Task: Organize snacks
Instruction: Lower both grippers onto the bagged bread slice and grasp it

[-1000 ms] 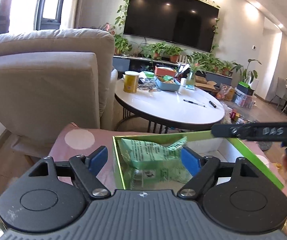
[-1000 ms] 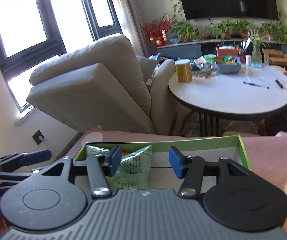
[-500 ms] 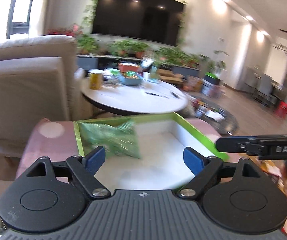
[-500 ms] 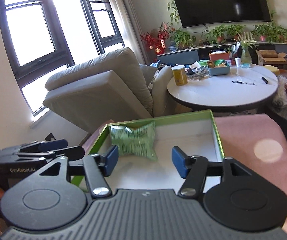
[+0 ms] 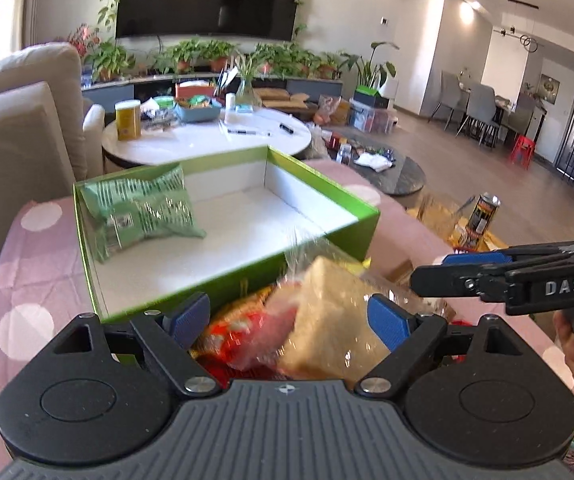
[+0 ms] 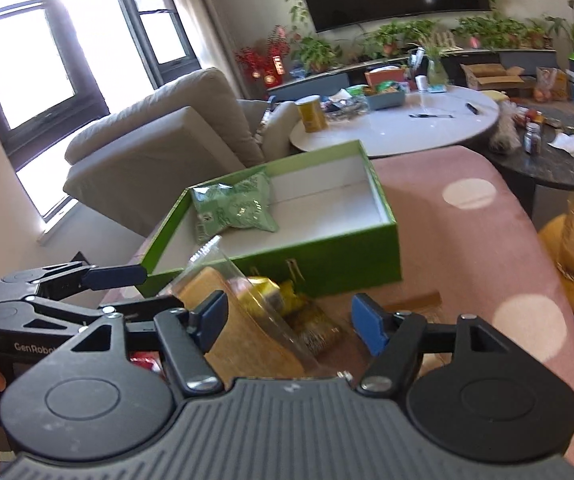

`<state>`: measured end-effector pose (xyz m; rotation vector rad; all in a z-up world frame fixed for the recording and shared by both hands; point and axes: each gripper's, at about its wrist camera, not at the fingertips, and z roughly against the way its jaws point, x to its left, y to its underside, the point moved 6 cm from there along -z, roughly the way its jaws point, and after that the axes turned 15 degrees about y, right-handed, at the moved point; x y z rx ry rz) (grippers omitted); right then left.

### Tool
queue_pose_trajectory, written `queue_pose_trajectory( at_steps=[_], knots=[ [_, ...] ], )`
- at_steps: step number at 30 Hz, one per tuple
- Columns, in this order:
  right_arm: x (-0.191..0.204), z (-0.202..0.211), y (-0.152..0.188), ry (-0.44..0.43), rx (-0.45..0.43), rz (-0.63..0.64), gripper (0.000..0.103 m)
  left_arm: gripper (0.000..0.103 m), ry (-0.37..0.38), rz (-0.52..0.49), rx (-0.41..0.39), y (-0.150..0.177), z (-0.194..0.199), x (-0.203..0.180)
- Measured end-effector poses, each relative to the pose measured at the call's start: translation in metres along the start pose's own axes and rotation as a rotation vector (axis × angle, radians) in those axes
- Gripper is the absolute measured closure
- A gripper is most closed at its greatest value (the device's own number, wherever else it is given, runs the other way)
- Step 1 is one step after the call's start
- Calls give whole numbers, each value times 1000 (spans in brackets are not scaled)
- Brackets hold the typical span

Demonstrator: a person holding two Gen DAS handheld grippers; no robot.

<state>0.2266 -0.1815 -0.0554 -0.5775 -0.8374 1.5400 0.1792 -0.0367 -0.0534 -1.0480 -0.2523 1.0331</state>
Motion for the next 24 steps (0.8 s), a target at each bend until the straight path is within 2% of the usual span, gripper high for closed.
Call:
queue_pose_trajectory(
  at_steps=[12, 24],
  knots=[
    [-11, 2, 32, -22, 66, -35, 10, 16, -27, -13, 11, 10, -5, -5],
    [-10, -1, 43, -34, 95, -80, 10, 16, -28, -15, 8, 11, -3, -5]
  ],
)
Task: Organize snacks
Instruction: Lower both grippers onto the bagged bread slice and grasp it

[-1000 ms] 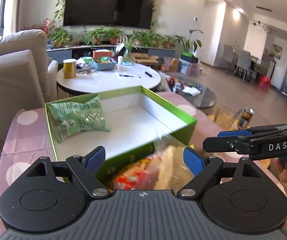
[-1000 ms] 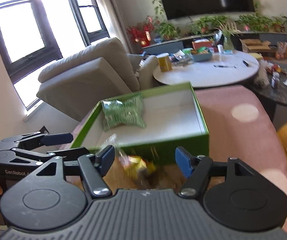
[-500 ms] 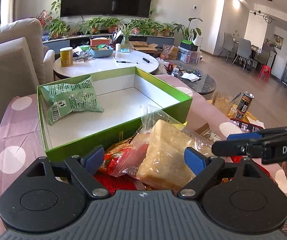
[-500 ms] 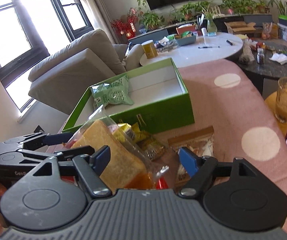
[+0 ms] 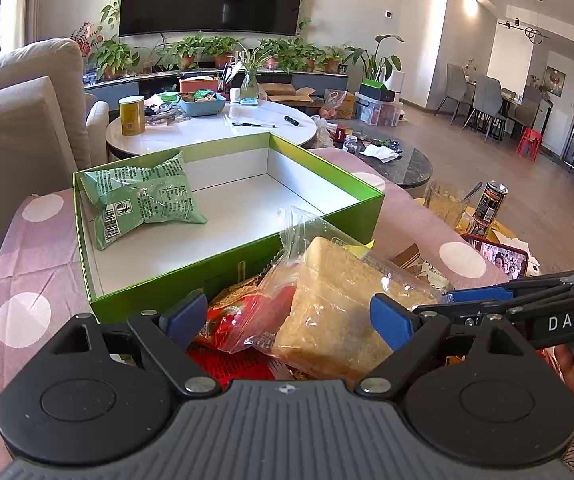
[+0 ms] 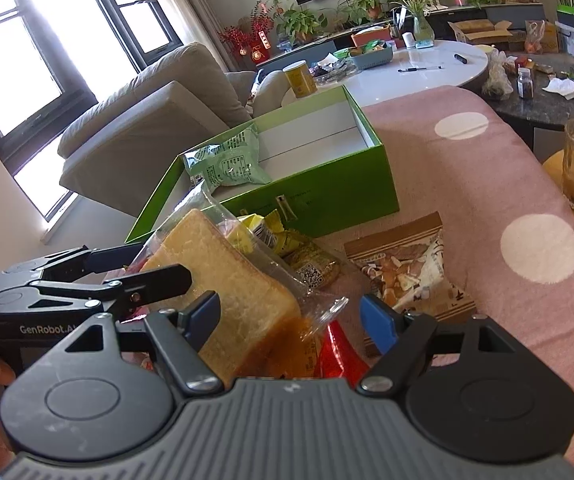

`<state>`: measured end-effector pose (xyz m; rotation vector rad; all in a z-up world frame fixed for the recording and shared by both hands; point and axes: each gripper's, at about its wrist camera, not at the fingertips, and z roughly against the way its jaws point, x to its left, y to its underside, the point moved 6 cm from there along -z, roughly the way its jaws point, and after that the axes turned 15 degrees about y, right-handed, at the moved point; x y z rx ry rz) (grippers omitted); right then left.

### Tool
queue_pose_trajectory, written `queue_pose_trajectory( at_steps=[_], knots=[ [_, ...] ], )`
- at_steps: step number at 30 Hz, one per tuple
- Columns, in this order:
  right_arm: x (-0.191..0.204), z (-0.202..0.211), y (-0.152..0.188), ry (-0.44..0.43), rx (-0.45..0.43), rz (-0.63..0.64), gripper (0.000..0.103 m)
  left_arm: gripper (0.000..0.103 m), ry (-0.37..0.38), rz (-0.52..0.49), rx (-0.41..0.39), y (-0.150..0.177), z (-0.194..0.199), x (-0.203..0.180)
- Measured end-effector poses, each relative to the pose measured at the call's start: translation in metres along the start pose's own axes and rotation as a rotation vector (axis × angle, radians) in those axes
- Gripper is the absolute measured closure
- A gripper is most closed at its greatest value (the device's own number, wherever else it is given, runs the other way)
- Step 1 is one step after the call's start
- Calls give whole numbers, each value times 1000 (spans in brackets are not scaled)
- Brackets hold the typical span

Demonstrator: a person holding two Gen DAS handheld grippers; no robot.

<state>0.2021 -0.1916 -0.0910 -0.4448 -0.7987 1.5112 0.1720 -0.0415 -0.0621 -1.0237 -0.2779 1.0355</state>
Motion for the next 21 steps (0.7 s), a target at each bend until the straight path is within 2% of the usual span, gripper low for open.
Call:
queue_pose_trajectory(
  at_steps=[3, 6, 10, 21],
  knots=[
    [-1, 1, -1, 4, -10, -21, 10, 17, 9, -3, 7, 1, -1, -1],
    [-1, 2, -3, 0, -25, -43, 10, 25, 28, -18, 23, 5, -1, -6],
    [5, 1, -9, -21, -44, -32, 10, 29, 25, -28, 20, 8, 6, -13],
    [32, 1, -21, -58, -129, 70, 10, 30, -25, 75, 9, 28, 28, -6]
  ],
)
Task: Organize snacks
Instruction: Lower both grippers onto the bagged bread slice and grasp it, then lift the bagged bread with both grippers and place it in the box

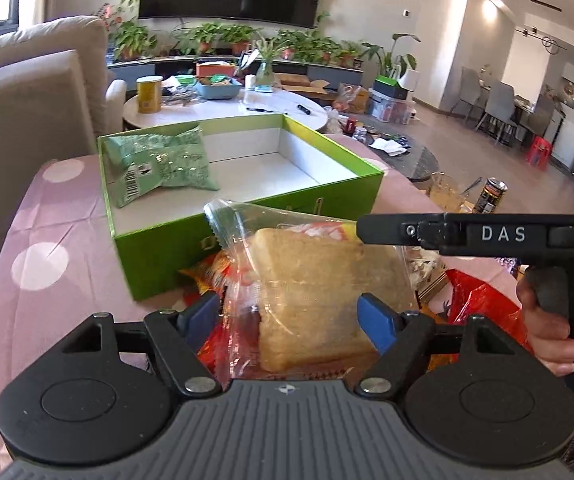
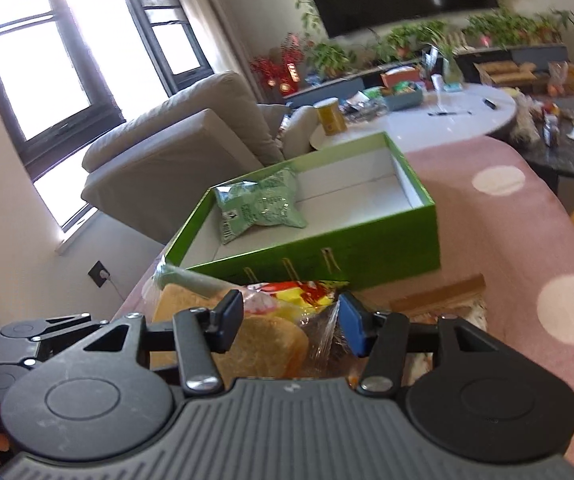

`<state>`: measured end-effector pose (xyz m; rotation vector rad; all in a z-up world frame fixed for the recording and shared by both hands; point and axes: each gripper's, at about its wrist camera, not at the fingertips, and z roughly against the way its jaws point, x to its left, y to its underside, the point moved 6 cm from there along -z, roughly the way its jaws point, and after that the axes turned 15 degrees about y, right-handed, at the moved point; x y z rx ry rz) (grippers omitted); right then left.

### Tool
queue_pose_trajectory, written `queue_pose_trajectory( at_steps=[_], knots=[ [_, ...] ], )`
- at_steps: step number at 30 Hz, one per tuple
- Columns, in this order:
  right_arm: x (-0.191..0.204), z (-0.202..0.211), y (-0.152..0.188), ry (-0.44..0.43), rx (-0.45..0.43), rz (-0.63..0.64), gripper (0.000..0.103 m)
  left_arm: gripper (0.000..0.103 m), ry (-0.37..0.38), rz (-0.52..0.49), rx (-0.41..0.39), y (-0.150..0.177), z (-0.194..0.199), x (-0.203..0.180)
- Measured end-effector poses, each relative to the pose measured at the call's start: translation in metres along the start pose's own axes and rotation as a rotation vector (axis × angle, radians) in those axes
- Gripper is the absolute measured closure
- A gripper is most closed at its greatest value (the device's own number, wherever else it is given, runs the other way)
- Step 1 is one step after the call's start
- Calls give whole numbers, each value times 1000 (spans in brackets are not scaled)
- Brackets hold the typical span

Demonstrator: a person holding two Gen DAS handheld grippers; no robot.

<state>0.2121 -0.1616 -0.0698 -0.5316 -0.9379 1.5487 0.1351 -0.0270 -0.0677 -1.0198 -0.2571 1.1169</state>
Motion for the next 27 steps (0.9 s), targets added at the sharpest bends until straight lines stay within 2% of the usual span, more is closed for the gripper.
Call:
queue_pose_trajectory(
  at_steps=[8, 14, 17, 20, 22, 23, 27],
  knots=[
    [-12, 8, 7, 27, 67, -43, 10, 29, -35, 10, -16, 1, 4, 3],
    [-8, 3, 13, 33, 117, -32, 10, 29, -86, -50, -36, -2, 11, -5],
    [-7, 2, 13, 30, 125, -37, 10, 29, -65, -71, -30, -4, 10, -7],
    [-2, 2, 12, -10, 144, -21, 10, 42, -55, -68, -6, -2, 4, -7],
    [4, -3, 15, -47, 178, 22, 10, 43, -50, -57, -7, 0, 3, -7],
    [7, -5, 15, -39, 180, 35, 10, 43, -46, -54, -9, 0, 3, -7],
    [9, -8, 10, -56, 178, 15, 10, 45, -50, -58, -12, -1, 5, -7]
  ],
)
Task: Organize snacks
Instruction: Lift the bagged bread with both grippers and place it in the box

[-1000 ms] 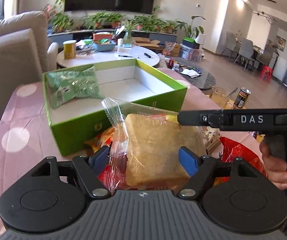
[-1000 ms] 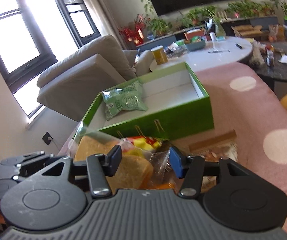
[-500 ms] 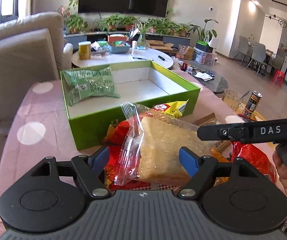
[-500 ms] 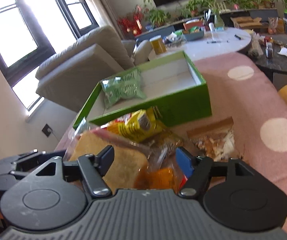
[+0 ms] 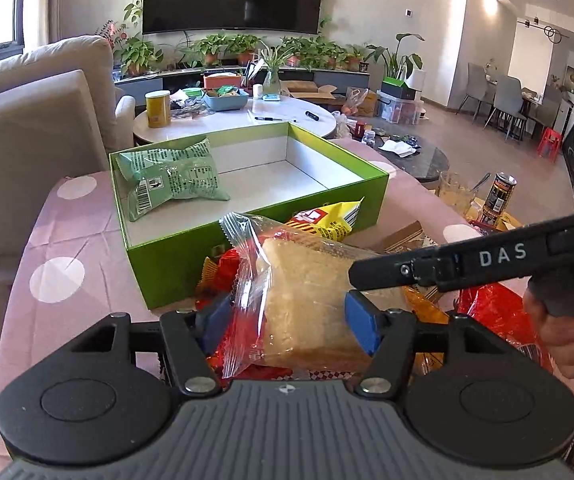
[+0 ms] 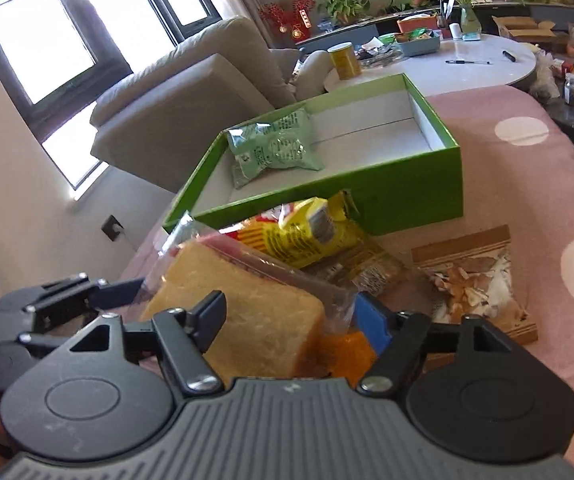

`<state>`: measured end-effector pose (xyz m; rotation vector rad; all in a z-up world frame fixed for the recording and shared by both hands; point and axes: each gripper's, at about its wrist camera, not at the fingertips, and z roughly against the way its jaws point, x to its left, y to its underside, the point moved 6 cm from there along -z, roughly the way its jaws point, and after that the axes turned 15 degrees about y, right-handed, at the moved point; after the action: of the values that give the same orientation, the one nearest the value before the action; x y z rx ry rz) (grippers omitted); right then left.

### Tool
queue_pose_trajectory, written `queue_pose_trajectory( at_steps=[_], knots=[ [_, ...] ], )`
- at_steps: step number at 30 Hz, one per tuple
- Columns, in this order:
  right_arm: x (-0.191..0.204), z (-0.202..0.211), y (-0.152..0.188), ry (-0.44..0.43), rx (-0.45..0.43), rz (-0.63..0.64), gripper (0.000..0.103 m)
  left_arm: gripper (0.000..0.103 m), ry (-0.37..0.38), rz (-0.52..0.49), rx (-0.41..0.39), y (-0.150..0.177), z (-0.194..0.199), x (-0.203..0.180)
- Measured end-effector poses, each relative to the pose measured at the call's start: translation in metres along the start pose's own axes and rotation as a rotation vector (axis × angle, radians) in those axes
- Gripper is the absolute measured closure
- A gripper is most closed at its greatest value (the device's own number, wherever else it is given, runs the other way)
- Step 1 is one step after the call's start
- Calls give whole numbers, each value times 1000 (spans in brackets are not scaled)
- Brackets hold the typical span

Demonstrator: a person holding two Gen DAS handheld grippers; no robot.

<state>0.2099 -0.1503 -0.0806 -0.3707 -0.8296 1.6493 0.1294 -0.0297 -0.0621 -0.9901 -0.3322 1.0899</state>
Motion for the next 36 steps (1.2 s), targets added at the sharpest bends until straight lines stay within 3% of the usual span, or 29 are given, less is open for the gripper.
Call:
queue_pose_trajectory(
  at_steps=[7, 12, 15, 18, 20, 21, 22, 25, 28, 36],
  knots=[
    [22, 14, -6, -80, -60, 64, 14, 46, 23, -27, -2, 0, 1, -6],
    [2, 13, -10, 63, -78, 8, 10, 45, 29, 21, 6, 4, 0, 3],
    [-13, 5, -8, 62, -6, -28, 9, 44, 27, 18, 7, 5, -1, 2],
    [-14, -9, 0, -7, 101, -41, 8, 42, 21, 8, 13, 6, -3, 0],
    [-13, -13, 4, -13, 109, -55, 8, 41, 20, 1, 17, 7, -3, -1],
    [-12, -13, 4, -14, 86, -46, 10, 41, 22, 2, 18, 7, -3, -1],
    [-9, -11, 4, -21, 64, -33, 21, 40, 20, 5, 22, 7, -3, -1],
    [-5, -3, 1, -19, 23, -14, 39, 41, 6, 11, 21, 6, -1, 0],
    [-3, 8, -5, -13, -31, 2, 45, 41, 18, 5, 7, 3, 2, -3],
    [6, 38, -42, -12, -201, 24, 45, 41, 23, -55, -74, -30, 18, -17]
  ],
)
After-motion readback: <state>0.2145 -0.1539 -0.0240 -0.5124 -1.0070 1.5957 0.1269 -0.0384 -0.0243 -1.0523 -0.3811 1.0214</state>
